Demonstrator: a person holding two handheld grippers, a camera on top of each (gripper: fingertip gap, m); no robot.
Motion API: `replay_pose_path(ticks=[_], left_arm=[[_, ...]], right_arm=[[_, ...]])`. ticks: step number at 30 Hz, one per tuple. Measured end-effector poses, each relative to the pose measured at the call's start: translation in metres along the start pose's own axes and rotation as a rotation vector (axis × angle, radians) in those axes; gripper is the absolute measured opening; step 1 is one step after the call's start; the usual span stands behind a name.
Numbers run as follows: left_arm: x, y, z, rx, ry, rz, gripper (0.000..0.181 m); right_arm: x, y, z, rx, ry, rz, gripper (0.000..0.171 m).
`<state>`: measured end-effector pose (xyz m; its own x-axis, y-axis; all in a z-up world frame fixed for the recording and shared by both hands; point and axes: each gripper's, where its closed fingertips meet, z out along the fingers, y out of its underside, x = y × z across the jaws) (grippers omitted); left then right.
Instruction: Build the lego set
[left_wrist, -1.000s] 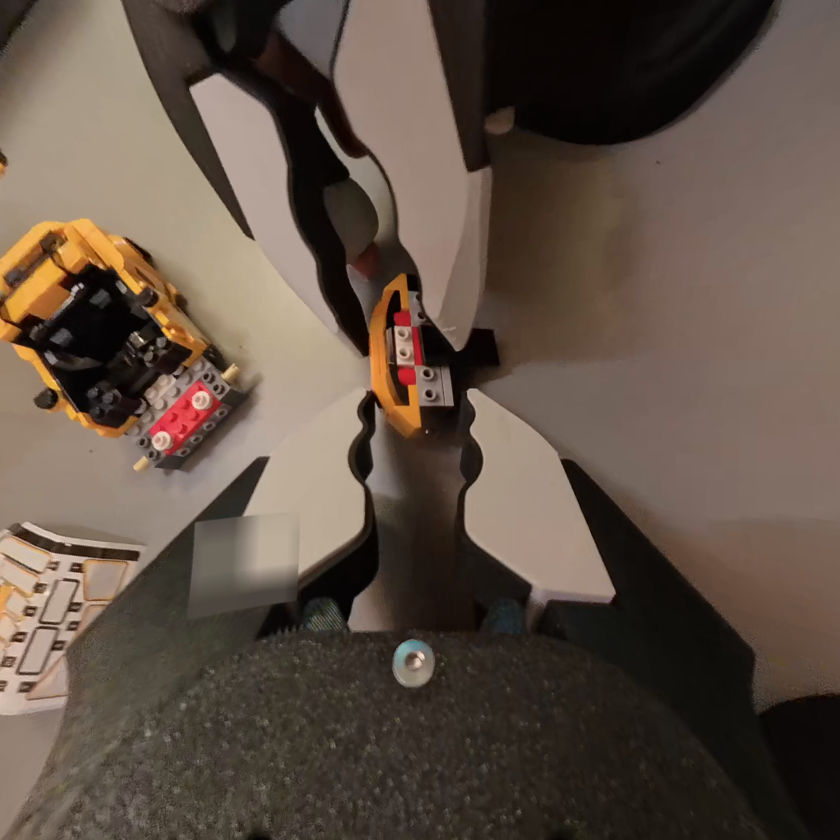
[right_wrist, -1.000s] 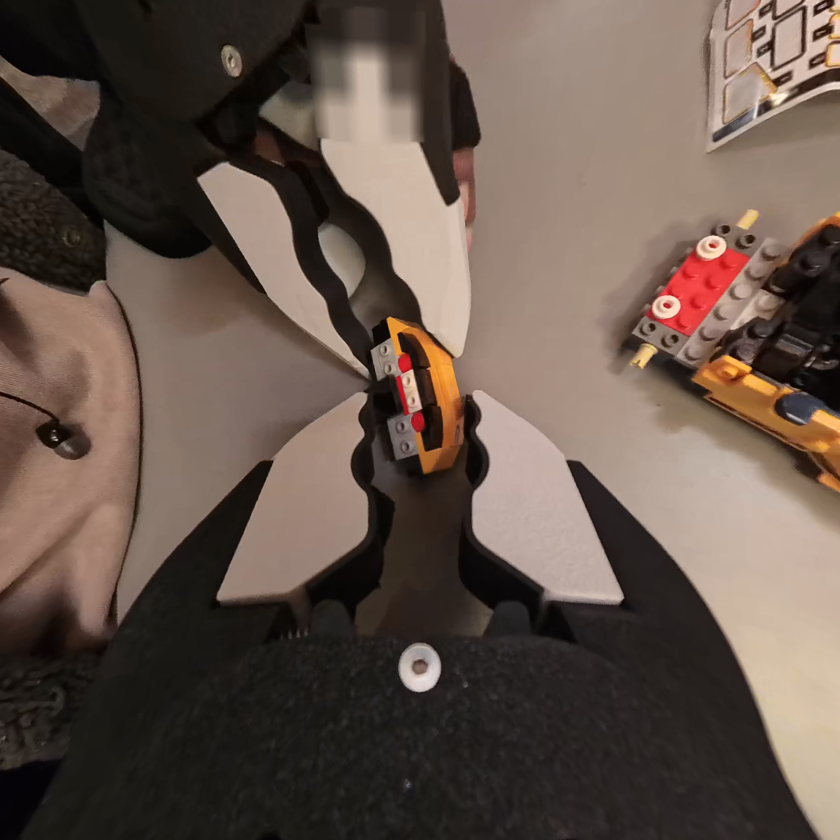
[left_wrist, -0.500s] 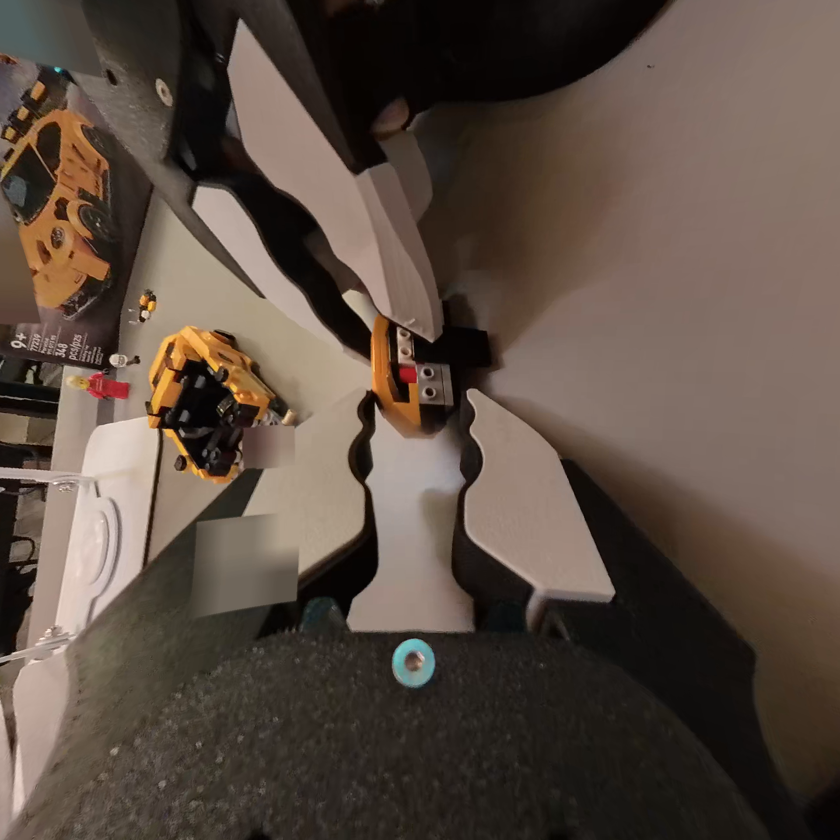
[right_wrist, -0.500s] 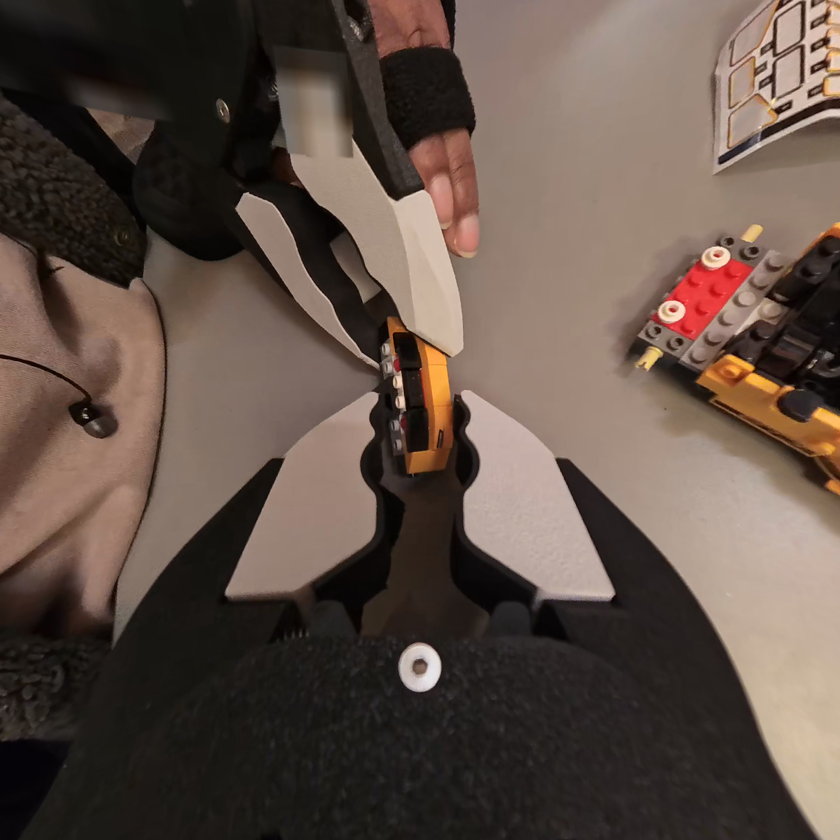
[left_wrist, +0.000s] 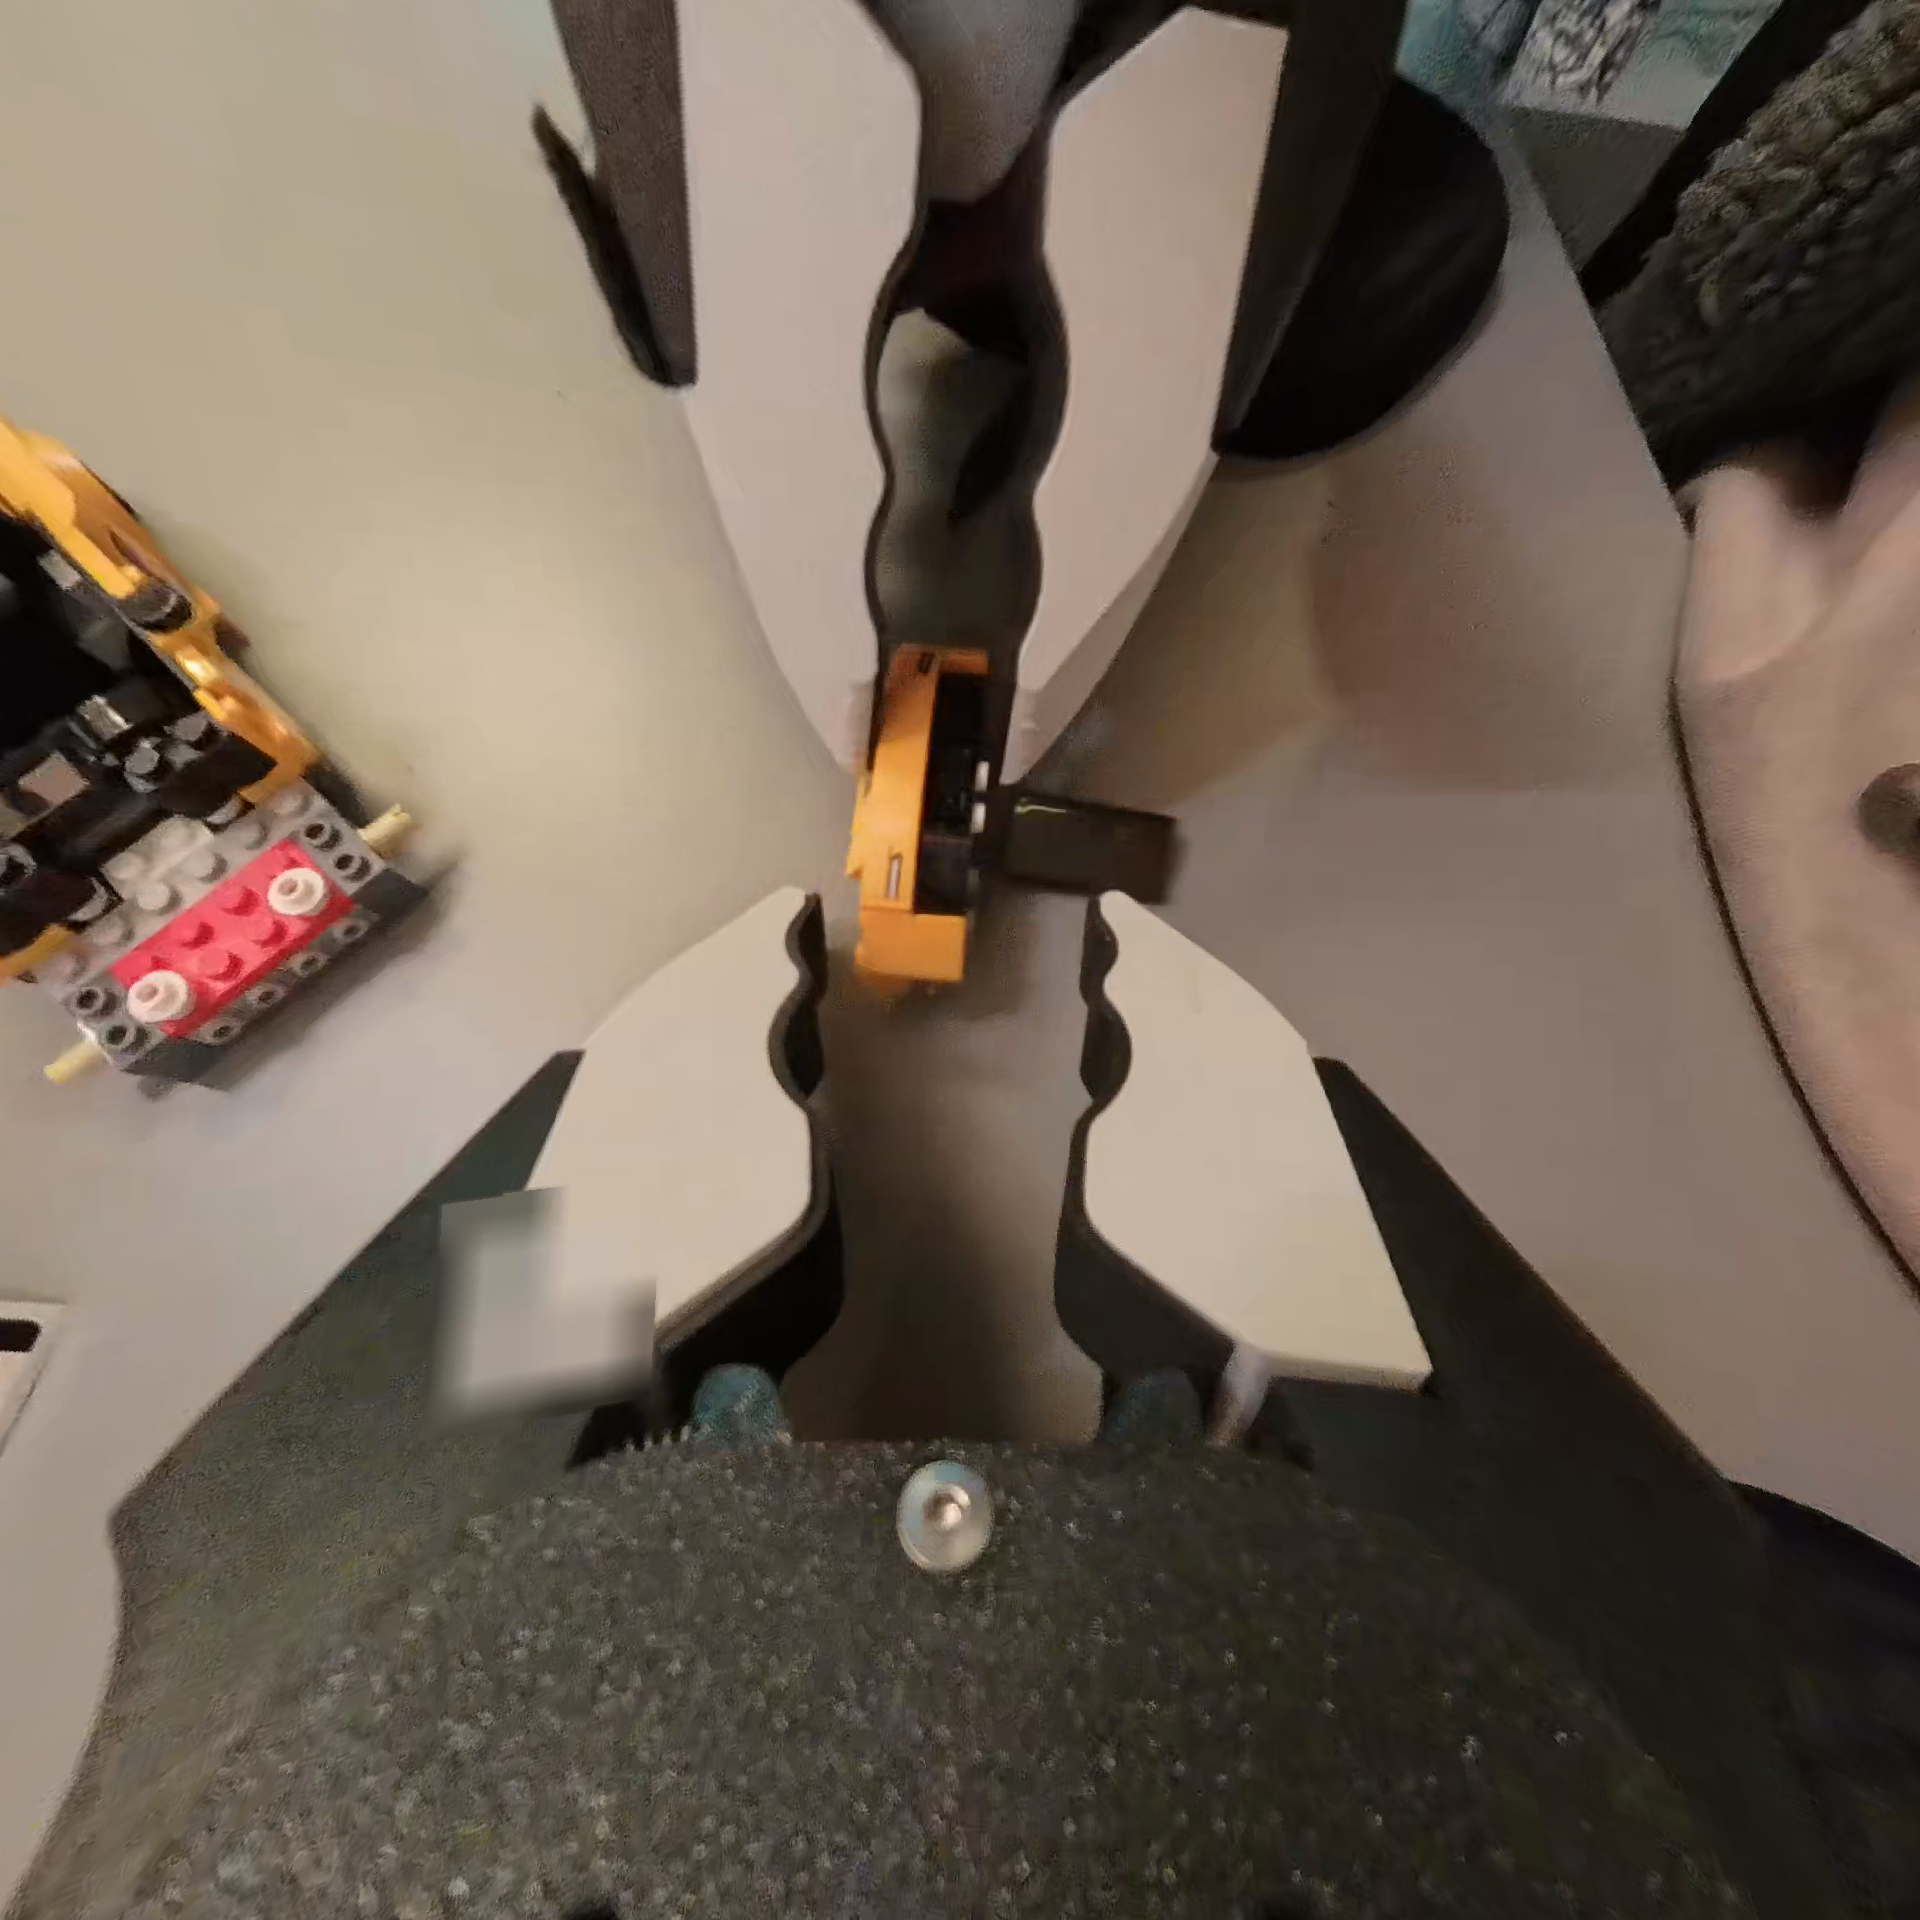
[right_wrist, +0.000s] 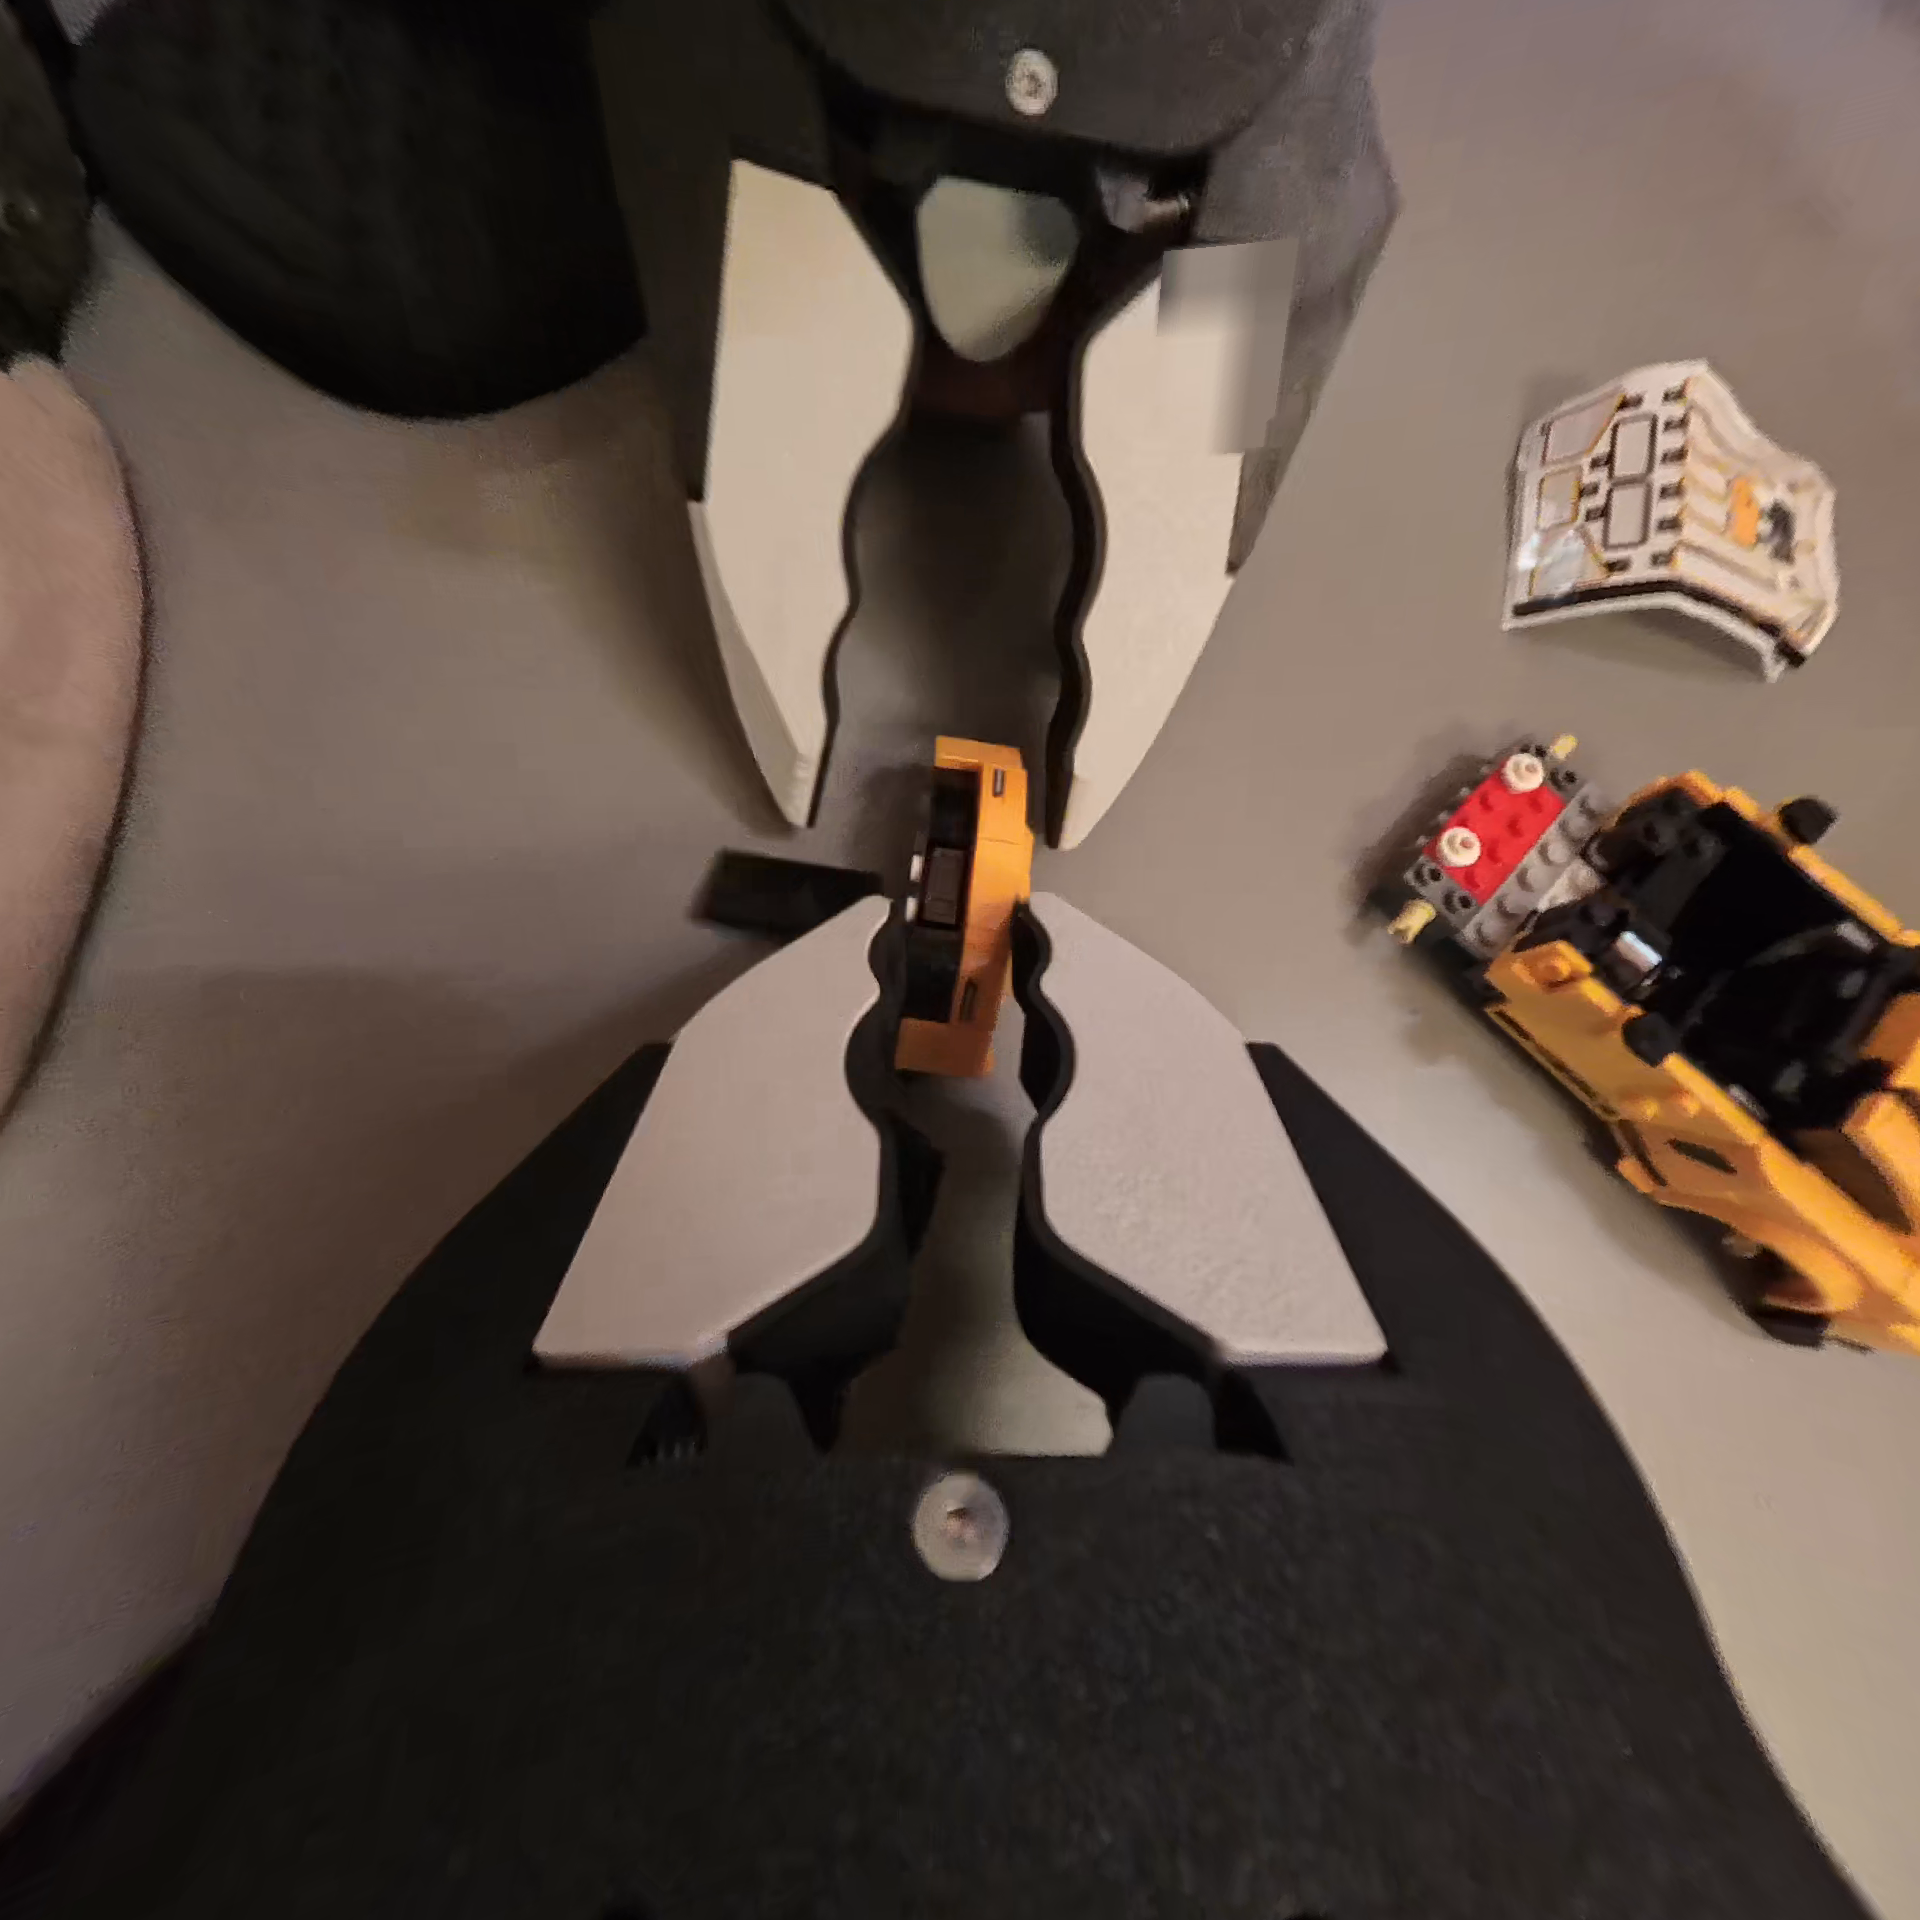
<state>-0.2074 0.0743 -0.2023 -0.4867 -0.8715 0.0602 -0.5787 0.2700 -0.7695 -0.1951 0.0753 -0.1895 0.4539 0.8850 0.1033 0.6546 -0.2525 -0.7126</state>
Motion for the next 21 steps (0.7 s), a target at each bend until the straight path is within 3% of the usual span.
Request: replay_pose_path(ticks=[4,12,16,21], left_arm=[[-0.001,0.0,0.004,-0.023,-0.022,0.005,0.021],[-0.015,0.004,-0.001,-0.063,-0.133,-0.005,0.02],[-0.016,0.005,-0.002,-0.062,-0.13,-0.033,0.02],[-0.014,0.008,-0.003,-0.072,-0.125,-0.044,0.02]], right_arm=[[-0.001,0.002,0.001,-0.027,0.047,-0.087,0.021],[-0.01,-0.004,-0.022,-0.009,0.089,0.084,0.027],[-0.041,0.0,-0.008,-0.056,0.04,0.182,0.039],[-0.045,0.005,0.012,-0.156,-0.008,0.245,0.044]])
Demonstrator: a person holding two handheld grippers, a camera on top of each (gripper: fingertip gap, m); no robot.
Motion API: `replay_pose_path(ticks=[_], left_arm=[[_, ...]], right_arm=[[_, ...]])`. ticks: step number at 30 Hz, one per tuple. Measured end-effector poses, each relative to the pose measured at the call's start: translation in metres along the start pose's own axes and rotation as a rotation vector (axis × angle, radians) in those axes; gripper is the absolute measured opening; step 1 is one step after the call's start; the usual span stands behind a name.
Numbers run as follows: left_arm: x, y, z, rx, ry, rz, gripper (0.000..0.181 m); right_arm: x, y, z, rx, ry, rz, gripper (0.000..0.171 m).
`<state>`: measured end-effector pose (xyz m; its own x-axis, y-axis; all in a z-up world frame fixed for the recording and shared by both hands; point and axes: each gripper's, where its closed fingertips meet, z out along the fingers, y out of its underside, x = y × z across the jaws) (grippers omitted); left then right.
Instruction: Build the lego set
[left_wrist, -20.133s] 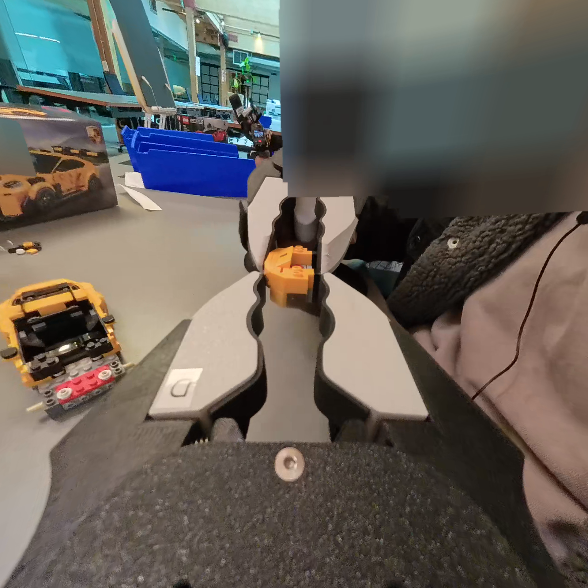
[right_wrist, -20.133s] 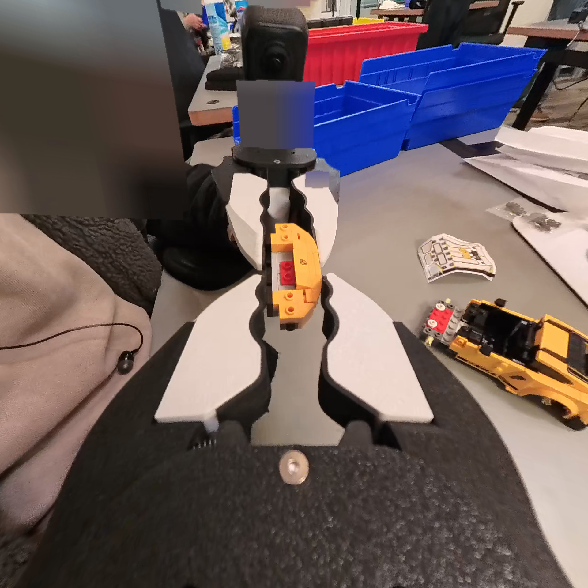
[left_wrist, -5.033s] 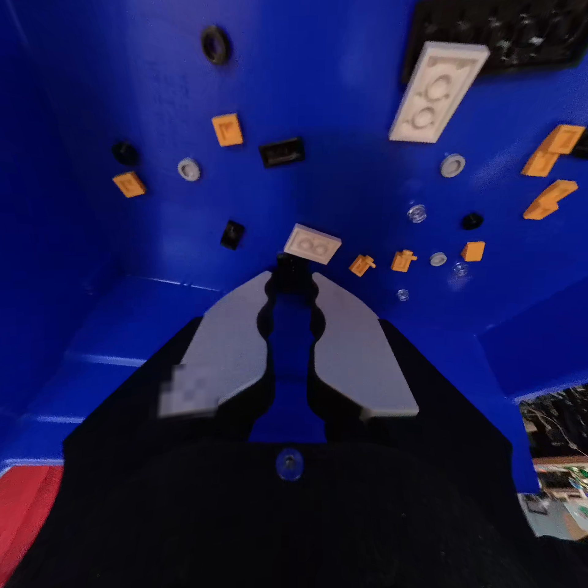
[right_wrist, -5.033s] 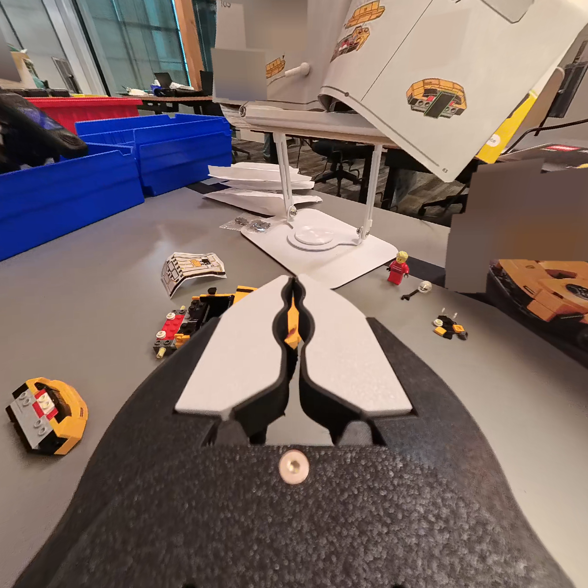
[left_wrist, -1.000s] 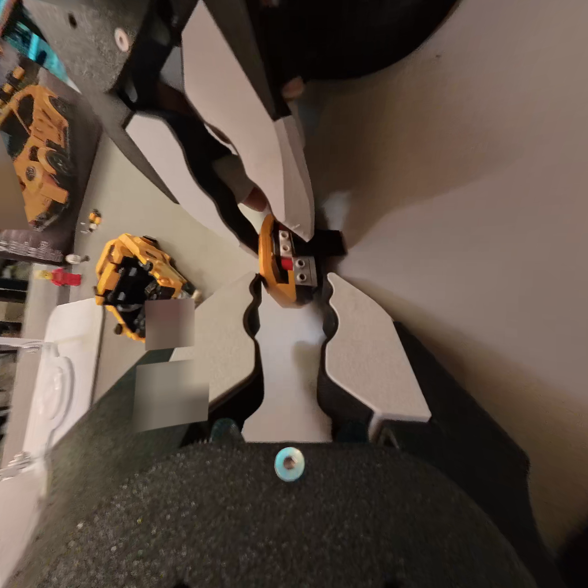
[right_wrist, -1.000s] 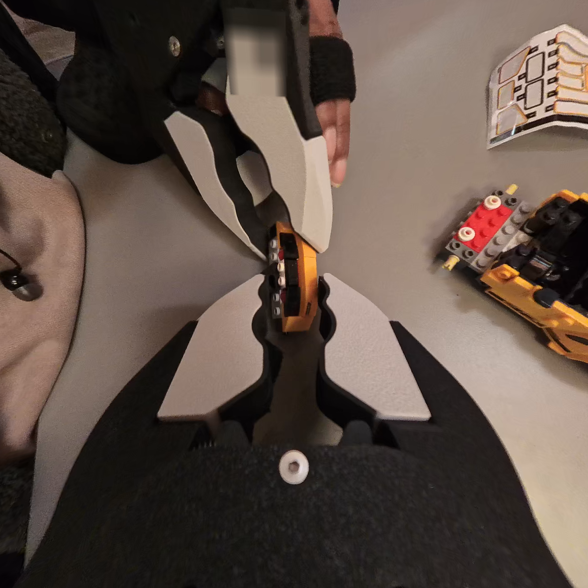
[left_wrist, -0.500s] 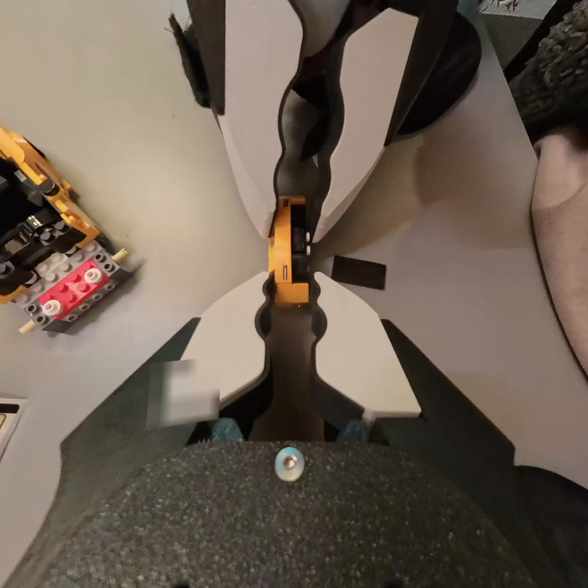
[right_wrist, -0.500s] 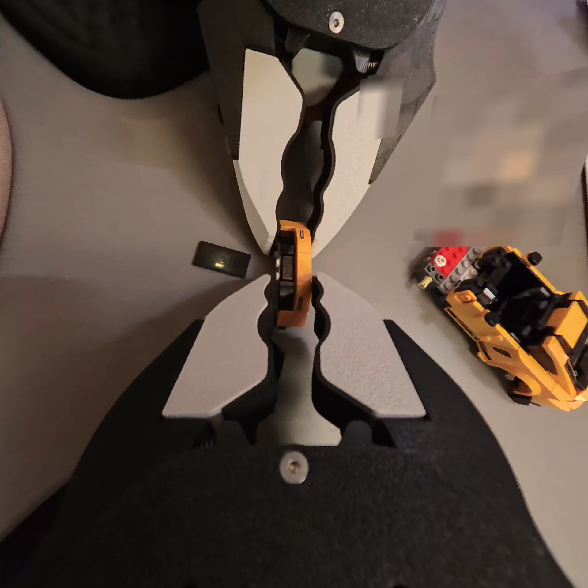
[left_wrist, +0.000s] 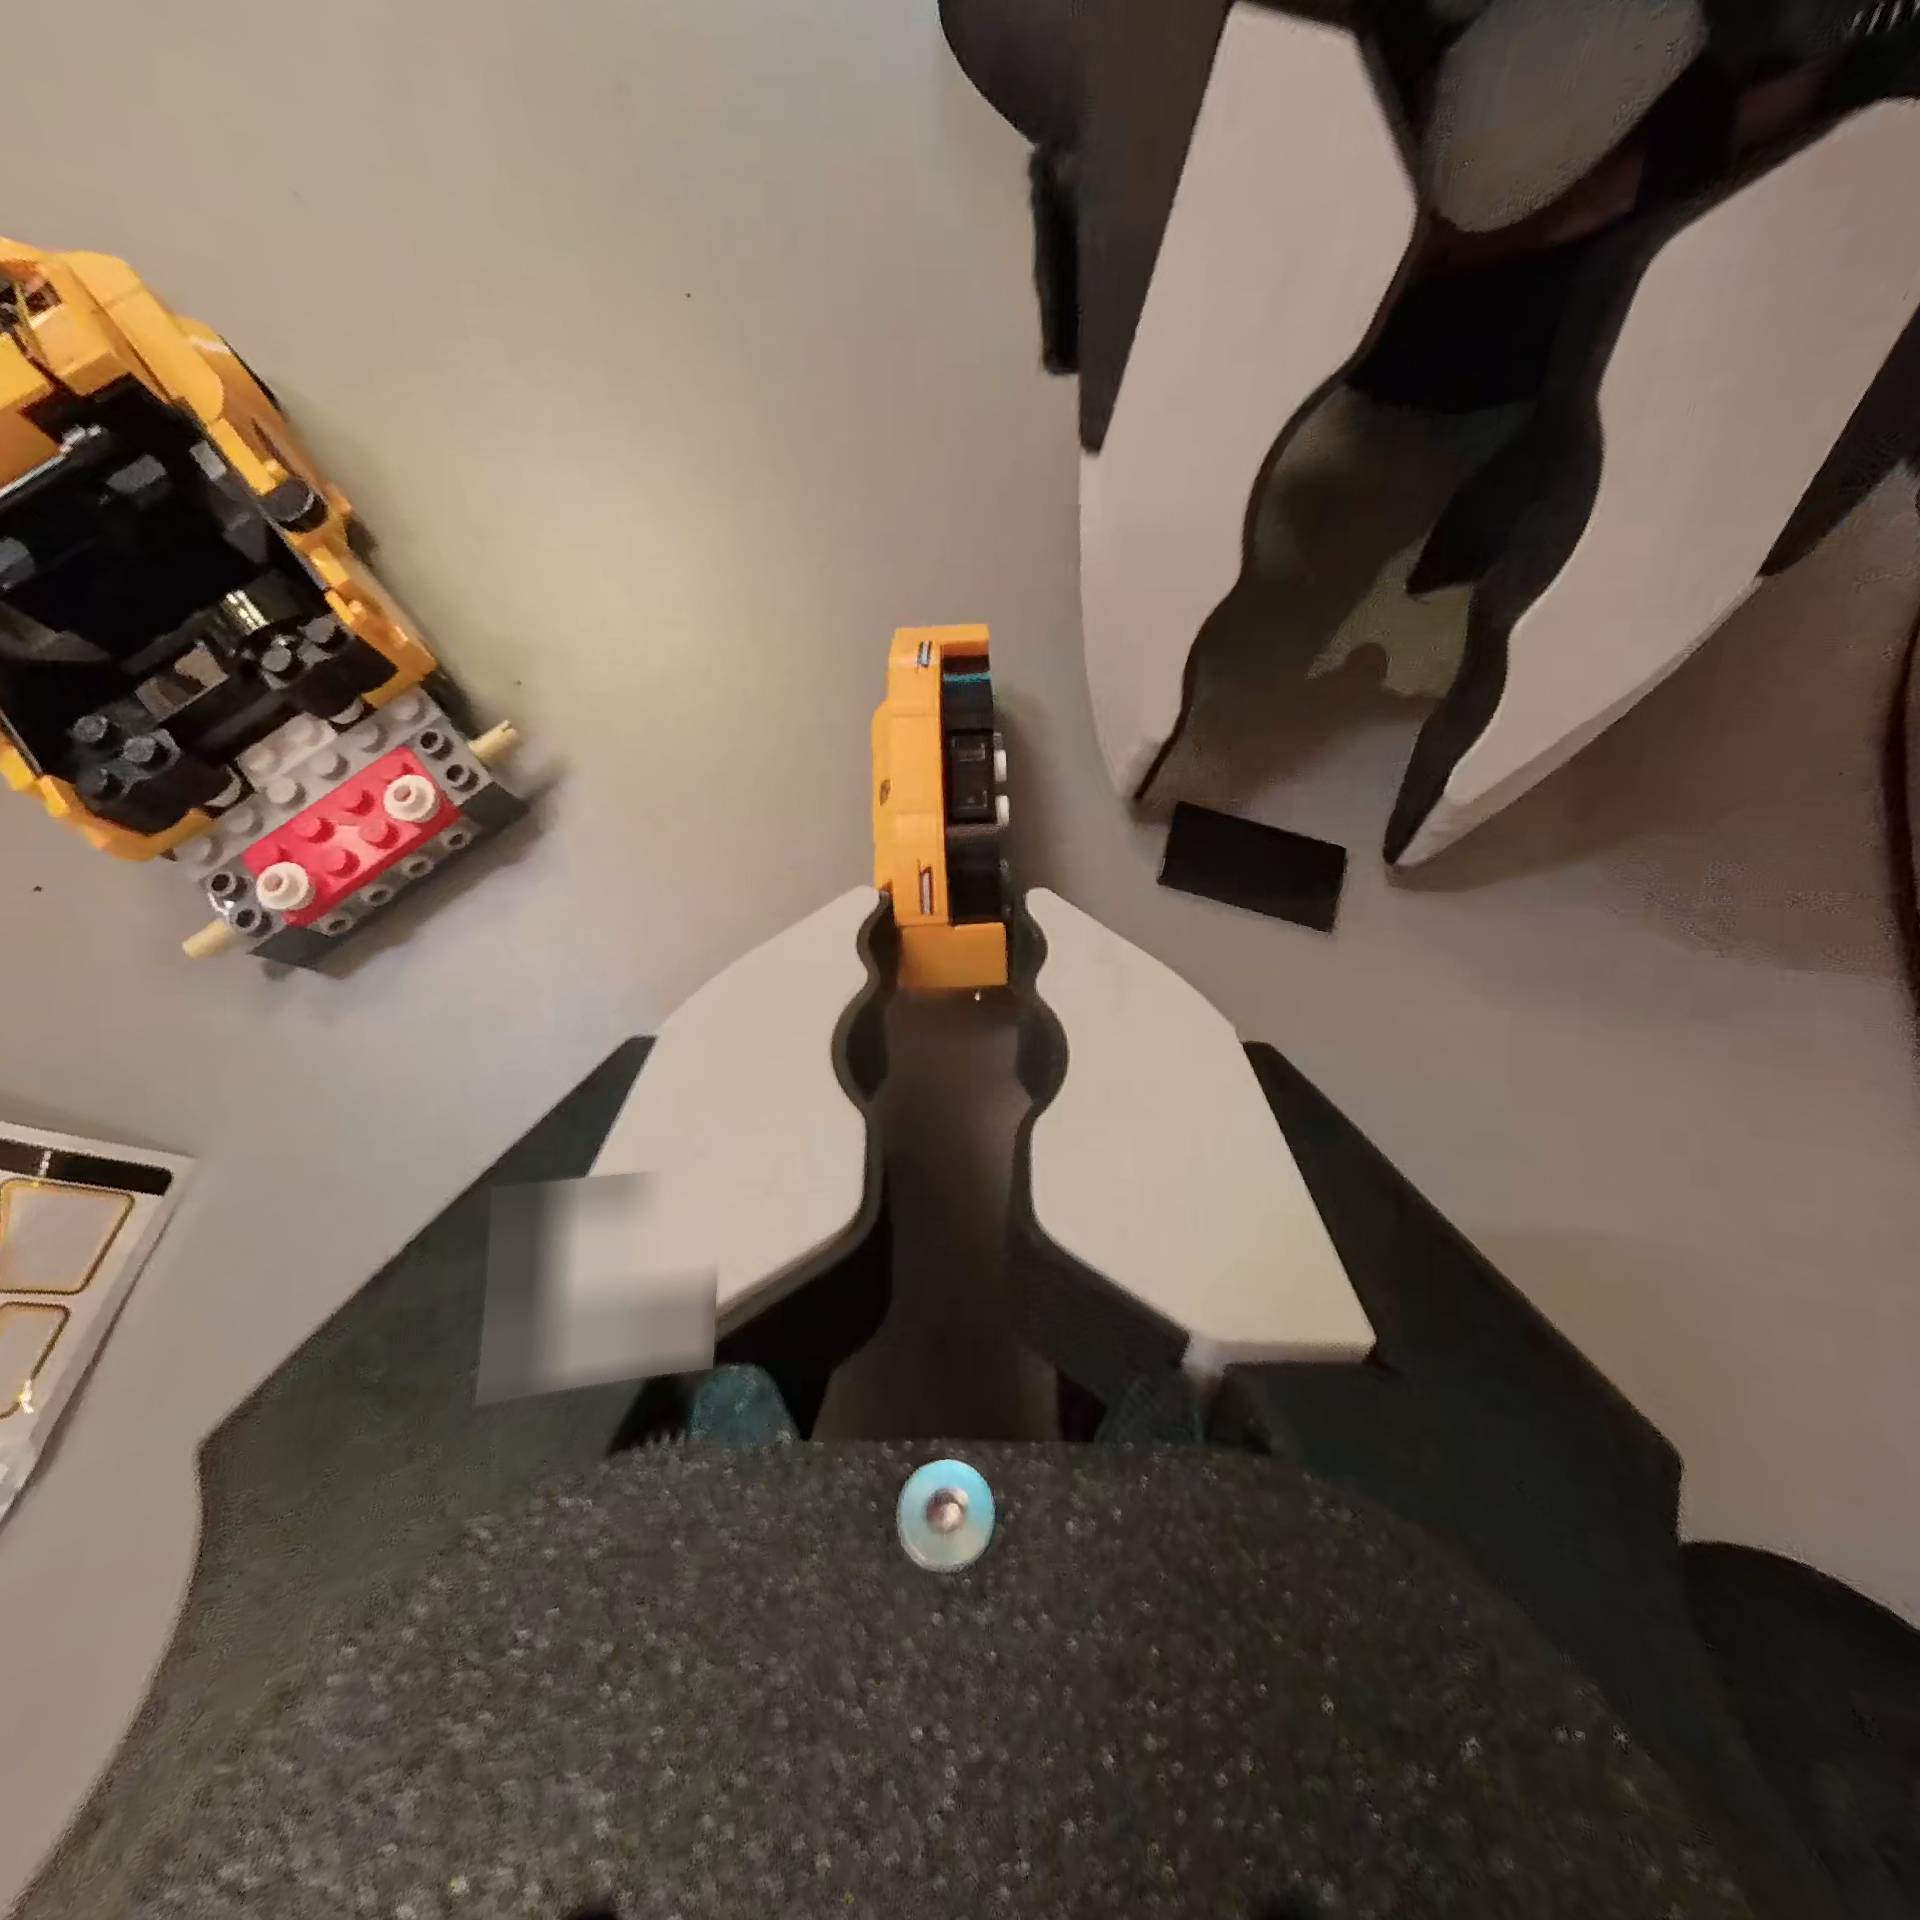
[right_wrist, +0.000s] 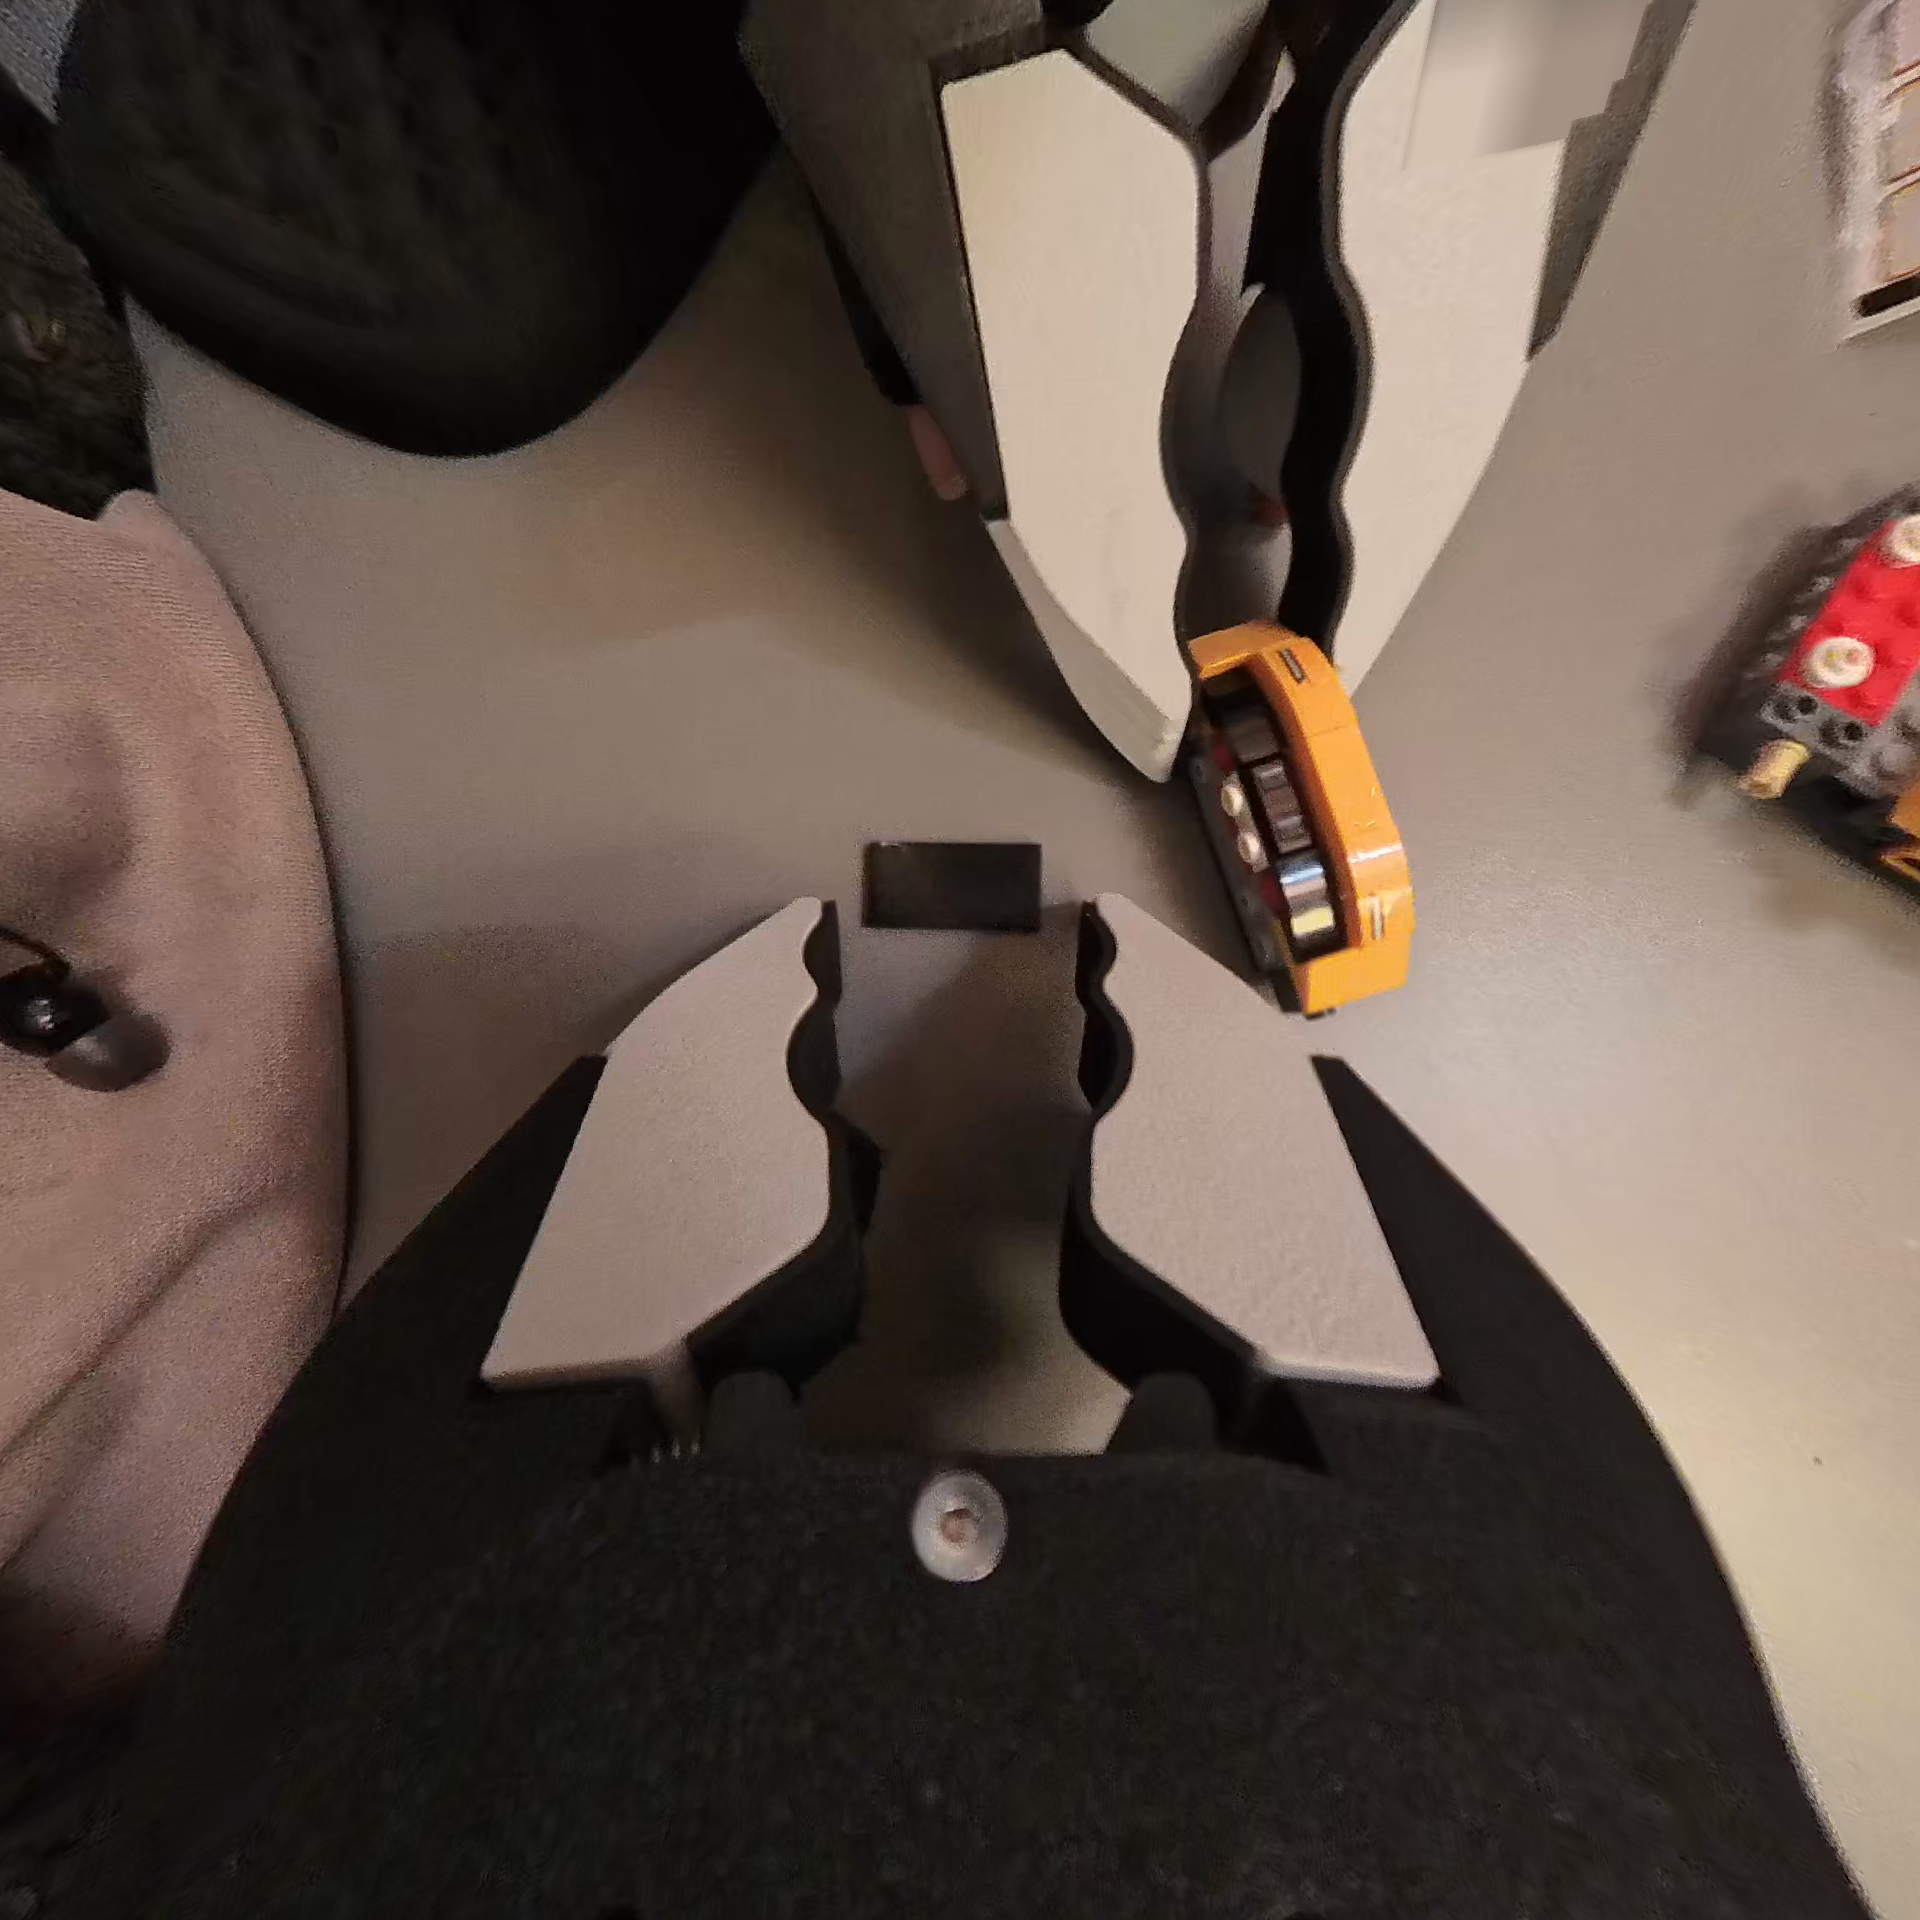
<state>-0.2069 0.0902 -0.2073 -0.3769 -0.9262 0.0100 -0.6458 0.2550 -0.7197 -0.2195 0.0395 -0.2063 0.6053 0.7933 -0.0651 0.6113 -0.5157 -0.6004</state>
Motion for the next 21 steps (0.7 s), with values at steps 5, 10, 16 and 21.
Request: replay_pose_path(ticks=[5,10,16,21], left_arm=[[0.005,0.002,-0.001,-0.013,0.02,0.016,0.027],[0.006,-0.003,-0.002,0.028,0.043,0.004,0.035],[0.008,-0.009,0.001,0.065,0.096,-0.047,0.035],[0.011,-0.013,-0.003,0.103,0.171,-0.104,0.042]], right_arm=[[0.004,-0.002,0.006,-0.075,0.018,-0.021,0.032],[0.003,-0.001,0.002,-0.04,0.058,-0.12,0.032],[0.024,-0.023,-0.024,0.125,0.346,-0.43,0.032],[0.028,-0.022,-0.021,0.12,0.469,-0.604,0.032]])
